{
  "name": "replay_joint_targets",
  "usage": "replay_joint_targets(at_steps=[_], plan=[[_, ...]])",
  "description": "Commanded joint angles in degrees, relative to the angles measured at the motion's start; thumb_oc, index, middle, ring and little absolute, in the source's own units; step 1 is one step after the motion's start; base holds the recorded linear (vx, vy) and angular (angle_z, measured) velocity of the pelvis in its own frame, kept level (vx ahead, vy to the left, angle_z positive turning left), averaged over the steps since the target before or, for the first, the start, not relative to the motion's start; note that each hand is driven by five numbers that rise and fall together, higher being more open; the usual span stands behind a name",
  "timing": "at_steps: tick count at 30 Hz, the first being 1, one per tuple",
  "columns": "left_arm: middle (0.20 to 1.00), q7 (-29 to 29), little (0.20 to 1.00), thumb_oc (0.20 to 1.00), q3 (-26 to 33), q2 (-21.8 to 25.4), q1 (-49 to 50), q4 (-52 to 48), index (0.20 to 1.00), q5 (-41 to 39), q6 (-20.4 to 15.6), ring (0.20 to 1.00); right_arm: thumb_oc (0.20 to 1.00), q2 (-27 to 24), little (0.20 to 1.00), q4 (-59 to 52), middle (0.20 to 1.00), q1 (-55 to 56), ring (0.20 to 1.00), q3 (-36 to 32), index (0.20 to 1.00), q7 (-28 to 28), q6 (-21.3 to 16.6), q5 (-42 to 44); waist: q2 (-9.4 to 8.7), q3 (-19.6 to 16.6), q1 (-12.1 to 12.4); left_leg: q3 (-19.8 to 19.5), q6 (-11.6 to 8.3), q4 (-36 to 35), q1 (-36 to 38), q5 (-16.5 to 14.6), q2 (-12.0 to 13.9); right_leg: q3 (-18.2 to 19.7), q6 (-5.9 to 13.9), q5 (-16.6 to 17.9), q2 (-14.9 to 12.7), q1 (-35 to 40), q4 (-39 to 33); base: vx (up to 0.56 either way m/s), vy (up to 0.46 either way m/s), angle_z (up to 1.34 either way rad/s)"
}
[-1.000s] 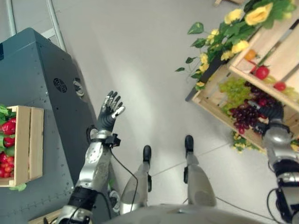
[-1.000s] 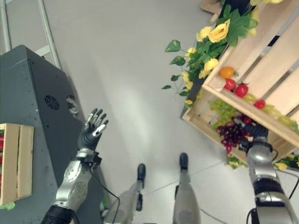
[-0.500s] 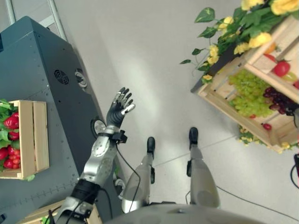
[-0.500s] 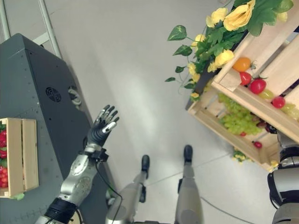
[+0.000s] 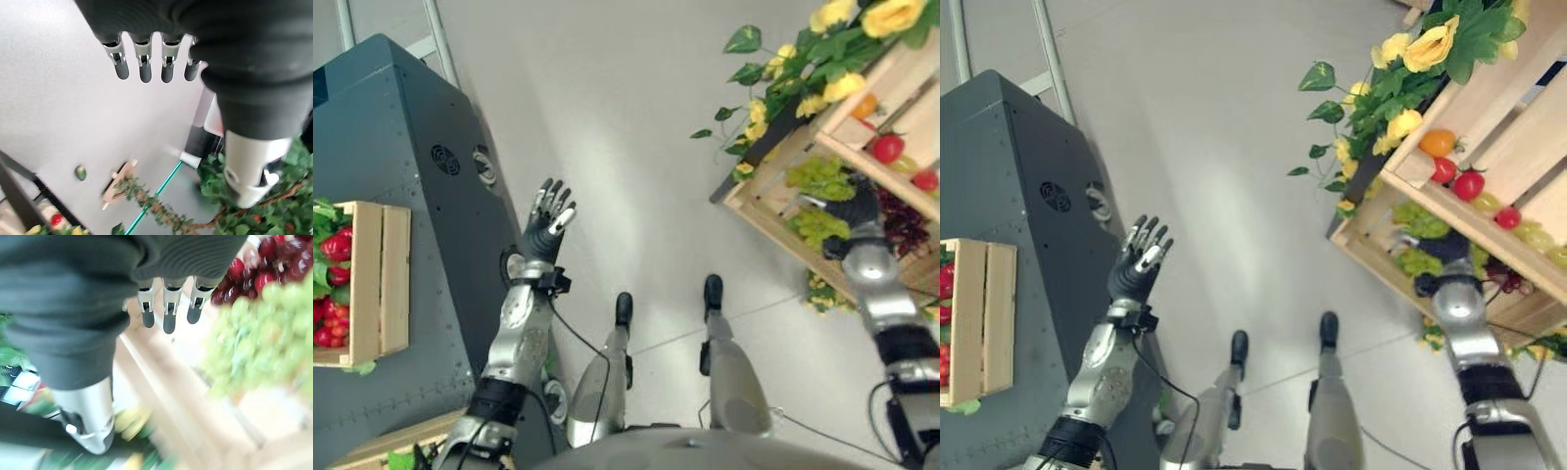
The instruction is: Pick up the fruits from the basket on one side to the basket on the other side
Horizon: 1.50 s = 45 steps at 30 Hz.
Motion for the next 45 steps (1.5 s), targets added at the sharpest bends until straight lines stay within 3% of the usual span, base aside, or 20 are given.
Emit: replay_joint_targets(at_steps=[1, 11, 13, 18, 21, 22, 23, 25, 28, 30, 31, 32, 37, 38, 39, 40, 42, 43, 44, 45], plan=[[1.000, -0.4, 1.000, 1.000, 0.0, 0.5, 0.7, 1.5, 1.000, -0.4, -3.8, 1.000, 1.000, 1.1, 1.000, -7.0, 1.000, 3.0, 1.000, 2.3, 1.000, 4.1, -4.4, -0.3, -3.30, -6.0, 0.9, -2.3, -1.49, 0.8, -1.5, 0.7, 0.9, -1.8, 1.76, -10.5, 0.5, 2.5, 4.2, 0.03, -0.088, 0.13], [1.000, 0.6, 1.000, 1.000, 0.4, 0.0, 2.5, 4.5, 1.000, 1.7, -5.0, 1.000, 1.000, 4.0, 1.000, -15.6, 1.000, 5.8, 1.000, 10.5, 1.000, 9.6, -5.3, 1.2, -3.98, -7.7, 2.4, -3.9, -3.32, 2.7, 0.3, 1.4, 3.1, -6.3, 0.45, -13.4, 1.9, 7.5, 4.9, 0.01, -0.075, 0.20], [1.000, 1.0, 1.000, 1.000, 0.0, -0.5, 2.2, 5.4, 1.000, 1.8, -5.1, 1.000, 1.000, 4.2, 1.000, -16.2, 1.000, 5.8, 1.000, 11.4, 1.000, 9.6, -5.3, 2.0, -4.04, -7.7, 2.1, -0.6, -3.22, 3.9, -0.4, 2.1, 3.7, -8.4, 0.40, -13.8, 0.8, 8.3, 5.1, -0.02, 0.003, 0.42], [1.000, 1.4, 1.000, 1.000, -0.9, -1.9, 1.3, 8.6, 1.000, 2.0, -5.5, 1.000, 1.000, 4.4, 1.000, -16.5, 1.000, 6.5, 1.000, 13.3, 1.000, 8.9, -4.6, 1.5, -3.89, -9.6, 0.6, 15.1, -2.01, 5.4, 0.1, 2.8, 7.0, -15.4, 1.24, -13.6, -1.8, 10.4, 5.3, -0.04, -0.004, 0.88], [1.000, 1.2, 1.000, 1.000, -0.5, -1.8, 2.5, 8.7, 1.000, 2.8, -5.7, 1.000, 1.000, 4.5, 1.000, -16.2, 1.000, 6.9, 1.000, 14.3, 1.000, 9.2, -4.3, 0.8, -4.61, -10.6, 0.8, 16.6, -1.98, 8.9, 2.4, -0.5, 7.4, -18.4, 1.07, -13.5, -3.0, 12.5, 5.3, 0.01, 0.016, 0.79], [1.000, 0.7, 1.000, 1.000, -0.1, -1.6, 3.1, 9.2, 1.000, 2.7, -5.7, 1.000, 1.000, 4.8, 1.000, -15.9, 1.000, 7.3, 1.000, 14.8, 1.000, 9.7, -4.2, 1.0, -5.23, -11.6, 1.1, 16.9, -1.54, 10.5, 4.0, -3.1, 6.9, -20.5, 0.88, -13.6, -4.0, 13.3, 5.6, 0.01, 0.046, 0.54], [1.000, 0.7, 1.000, 1.000, -0.1, -1.6, 3.2, 9.2, 1.000, 2.7, -5.7, 1.000, 1.000, 4.8, 1.000, -15.9, 1.000, 7.3, 1.000, 14.8, 1.000, 9.7, -4.3, 1.0, -5.23, -11.6, 1.0, 16.8, -1.52, 10.6, 4.0, -3.1, 6.8, -20.6, 0.91, -13.6, -4.0, 13.4, 5.6, -0.02, 0.058, 0.51], [1.000, 0.0, 1.000, 1.000, -0.6, -1.9, 3.0, 10.5, 1.000, 1.8, -5.5, 1.000, 1.000, 5.0, 1.000, -15.7, 1.000, 7.8, 1.000, 14.9, 1.000, 9.6, -4.3, 1.1, -5.14, -12.9, 0.4, 20.9, -1.03, 10.1, 5.5, -4.4, 6.5, -24.3, 1.04, -13.9, -5.1, 13.8, 6.4, -0.03, 0.066, 0.87], [1.000, -0.2, 1.000, 1.000, -0.9, -1.5, 3.5, 10.9, 1.000, 2.9, -5.3, 1.000, 1.000, 6.4, 1.000, -14.6, 1.000, 7.9, 1.000, 15.2, 1.000, 9.4, -4.1, 1.5, -5.39, -14.3, 1.3, 20.9, -0.68, 8.5, 6.0, -3.6, 5.2, -26.1, 1.56, -12.7, -5.6, 15.3, 6.1, 0.12, 0.111, 1.20], [1.000, 0.0, 1.000, 1.000, -0.4, -0.9, 4.2, 10.6, 1.000, 3.8, -5.4, 1.000, 1.000, 7.5, 1.000, -13.6, 1.000, 8.2, 1.000, 15.6, 1.000, 9.8, -3.7, 1.8, -5.75, -15.3, 2.1, 19.7, -0.68, 7.6, 7.3, -5.2, 4.8, -25.9, 2.58, -13.4, -5.7, 17.0, 6.4, 0.10, 0.161, 0.64], [1.000, -0.2, 1.000, 1.000, -0.2, -0.4, 4.6, 10.5, 1.000, 4.5, -5.3, 1.000, 1.000, 8.5, 1.000, -12.9, 1.000, 8.0, 1.000, 16.0, 1.000, 10.0, -3.6, 1.8, -6.64, -15.4, 3.1, 19.9, 0.50, 7.5, 6.9, -4.4, 4.0, -27.8, 2.58, -12.0, -6.9, 17.4, 6.8, 0.14, 0.099, 0.56], [1.000, -0.1, 1.000, 1.000, -0.1, -0.3, 4.6, 10.5, 1.000, 4.5, -5.3, 1.000, 1.000, 8.6, 1.000, -12.8, 1.000, 7.9, 1.000, 16.0, 1.000, 10.0, -3.6, 1.8, -6.64, -15.7, 2.9, 18.9, 0.07, 7.2, 7.5, -5.4, 4.1, -26.6, 3.09, -13.0, -6.5, 17.9, 6.6, -0.01, 0.158, 0.65], [1.000, 1.6, 1.000, 1.000, -0.3, 0.6, 4.5, 11.0, 1.000, 8.5, -5.7, 1.000, 1.000, 10.6, 1.000, -10.3, 1.000, 8.0, 1.000, 16.9, 1.000, 9.6, -3.3, 1.6, -8.02, -16.6, 5.7, 16.2, 2.66, 5.4, 6.9, -4.9, 0.6, -29.7, 4.29, -11.1, -10.0, 18.7, 9.1, 0.10, 0.154, 0.44], [1.000, 1.9, 1.000, 1.000, -0.4, 0.6, 4.3, 11.3, 1.000, 8.7, -5.7, 1.000, 1.000, 10.8, 1.000, -10.1, 1.000, 7.9, 1.000, 17.1, 1.000, 9.5, -3.3, 1.4, -8.15, -17.0, 5.8, 14.5, 2.82, 4.7, 7.6, -6.1, 0.0, -28.7, 5.29, -12.3, -10.4, 19.0, 10.4, 0.01, 0.221, 0.55], [1.000, 2.3, 1.000, 1.000, -0.6, 0.7, 4.1, 11.3, 1.000, 9.2, -5.8, 1.000, 1.000, 11.0, 1.000, -10.0, 1.000, 7.8, 1.000, 17.0, 1.000, 9.1, -3.2, 1.1, -8.16, -16.6, 6.3, 14.4, 3.70, 4.7, 7.2, -5.1, -1.0, -30.3, 5.01, -11.3, -11.8, 18.6, 12.3, 0.16, 0.188, 0.58], [1.000, 2.5, 1.000, 1.000, -0.7, 0.8, 3.9, 11.4, 1.000, 9.4, -5.8, 1.000, 1.000, 11.4, 1.000, -9.6, 1.000, 7.9, 1.000, 16.9, 1.000, 9.0, -3.1, 1.0, -8.06, -16.7, 6.3, 12.5, 3.81, 4.1, 8.0, -6.3, -1.4, -28.6, 5.74, -12.3, -11.9, 18.6, 14.1, 0.01, 0.230, 0.45], [1.000, 2.9, 1.000, 1.000, -1.6, 0.9, 3.3, 11.8, 1.000, 10.0, -5.6, 1.000, 1.000, 11.7, 1.000, -9.4, 1.000, 8.2, 1.000, 16.7, 1.000, 8.5, -2.9, 0.8, -7.91, -16.1, 5.9, 10.7, 5.39, 3.7, 8.1, -5.4, -3.5, -27.5, 5.93, -10.4, -14.3, 17.3, 18.8, 0.10, 0.242, 0.89], [1.000, 3.3, 1.000, 1.000, -2.8, 1.0, 2.5, 12.4, 1.000, 10.2, -5.5, 1.000, 1.000, 12.1, 1.000, -8.8, 1.000, 8.8, 1.000, 16.4, 1.000, 8.2, -2.6, 0.6, -7.33, -16.0, 4.3, 7.3, 6.32, 3.2, 9.1, -5.4, -4.8, -19.5, 5.95, -9.2, -14.6, 15.4, 24.0, 0.17, 0.232, 1.11], [1.000, 3.7, 1.000, 1.000, -3.3, 1.1, 2.2, 12.5, 1.000, 10.3, -5.6, 1.000, 1.000, 12.0, 1.000, -8.7, 1.000, 8.8, 1.000, 16.3, 1.000, 7.9, -2.5, 0.3, -6.94, -15.8, 3.1, 5.1, 6.53, 2.8, 9.8, -5.1, -5.2, -13.0, 5.83, -8.9, -12.7, 13.6, 26.3, 0.12, 0.163, 1.41], [1.000, 3.8, 1.000, 1.000, -3.3, 1.0, 2.1, 12.5, 1.000, 10.3, -5.6, 1.000, 1.000, 12.0, 1.000, -8.7, 1.000, 8.7, 1.000, 16.3, 1.000, 7.9, -2.5, 0.3, -6.89, -16.0, 3.3, 5.3, 6.57, 2.8, 9.5, -4.9, -5.2, -12.8, 5.78, -8.7, -12.6, 13.2, 26.2, 0.05, 0.057, 1.49]])
